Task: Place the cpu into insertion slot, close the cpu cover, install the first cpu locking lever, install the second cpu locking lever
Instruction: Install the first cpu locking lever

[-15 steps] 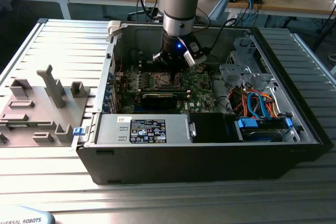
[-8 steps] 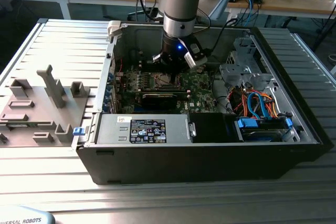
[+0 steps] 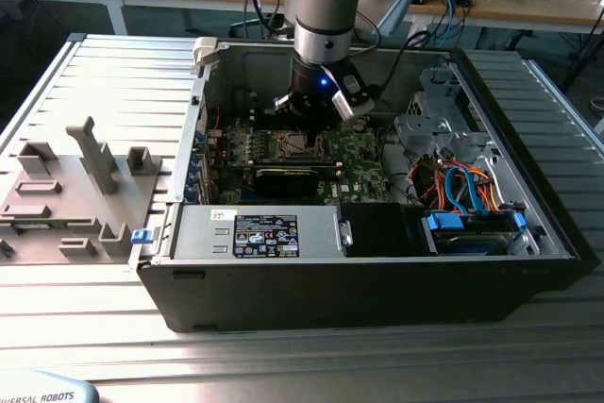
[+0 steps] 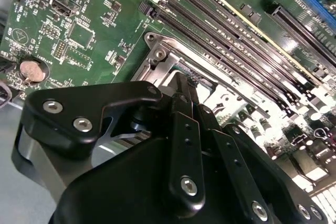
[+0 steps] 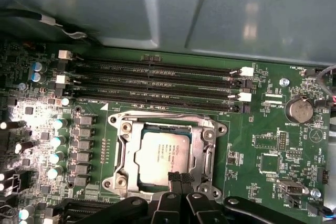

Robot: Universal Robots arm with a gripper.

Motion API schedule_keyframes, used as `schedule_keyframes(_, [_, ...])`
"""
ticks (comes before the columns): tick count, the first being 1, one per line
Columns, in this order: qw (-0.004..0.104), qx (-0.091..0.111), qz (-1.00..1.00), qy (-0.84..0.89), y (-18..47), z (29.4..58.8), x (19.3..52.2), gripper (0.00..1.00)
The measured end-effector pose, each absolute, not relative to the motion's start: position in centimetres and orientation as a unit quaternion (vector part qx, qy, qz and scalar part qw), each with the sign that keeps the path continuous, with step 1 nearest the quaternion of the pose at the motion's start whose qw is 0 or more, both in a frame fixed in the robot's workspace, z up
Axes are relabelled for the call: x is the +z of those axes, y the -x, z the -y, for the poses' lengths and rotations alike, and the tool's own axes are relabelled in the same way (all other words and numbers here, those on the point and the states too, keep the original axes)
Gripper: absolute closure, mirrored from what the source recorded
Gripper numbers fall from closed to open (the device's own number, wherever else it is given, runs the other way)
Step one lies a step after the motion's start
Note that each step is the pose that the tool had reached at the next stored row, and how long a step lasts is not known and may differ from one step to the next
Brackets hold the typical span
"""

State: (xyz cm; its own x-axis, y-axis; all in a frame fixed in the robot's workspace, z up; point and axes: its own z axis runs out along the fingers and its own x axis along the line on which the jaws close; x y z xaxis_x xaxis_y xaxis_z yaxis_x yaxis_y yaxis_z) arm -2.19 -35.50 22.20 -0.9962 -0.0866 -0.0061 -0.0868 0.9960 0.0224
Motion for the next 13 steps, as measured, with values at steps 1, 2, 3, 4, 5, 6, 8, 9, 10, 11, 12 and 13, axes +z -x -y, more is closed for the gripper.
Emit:
schedule_keyframes(1, [0.003, 0.011, -0.999, 0.043, 2.2, 35.5, 22.3, 0.89])
schedule_keyframes(2, [0.003, 0.011, -0.999, 0.043, 2.2, 35.5, 22.5, 0.89])
schedule_keyframes(3, [0.003, 0.011, -0.999, 0.043, 2.2, 35.5, 22.6, 0.89])
schedule_keyframes(4, [0.003, 0.011, -0.999, 0.043, 2.2, 35.6, 22.7, 0.89])
schedule_keyframes(5, [0.003, 0.011, -0.999, 0.043, 2.2, 35.6, 22.8, 0.89])
schedule_keyframes(6, [0.003, 0.011, -0.999, 0.043, 2.2, 35.6, 22.8, 0.89])
schedule_keyframes(8, [0.003, 0.011, -0.999, 0.043, 2.2, 35.6, 23.1, 0.89])
schedule_keyframes(9, [0.003, 0.011, -0.999, 0.043, 2.2, 35.6, 23.1, 0.89])
schedule_keyframes(10, [0.003, 0.011, -0.999, 0.043, 2.2, 35.6, 23.2, 0.89])
schedule_keyframes(11, [0.003, 0.011, -0.999, 0.043, 2.2, 35.6, 23.2, 0.89])
schedule_keyframes(12, [0.003, 0.011, -0.999, 0.043, 2.2, 35.6, 23.3, 0.89])
schedule_keyframes(13, [0.003, 0.011, -0.999, 0.043, 2.2, 35.6, 23.4, 0.89])
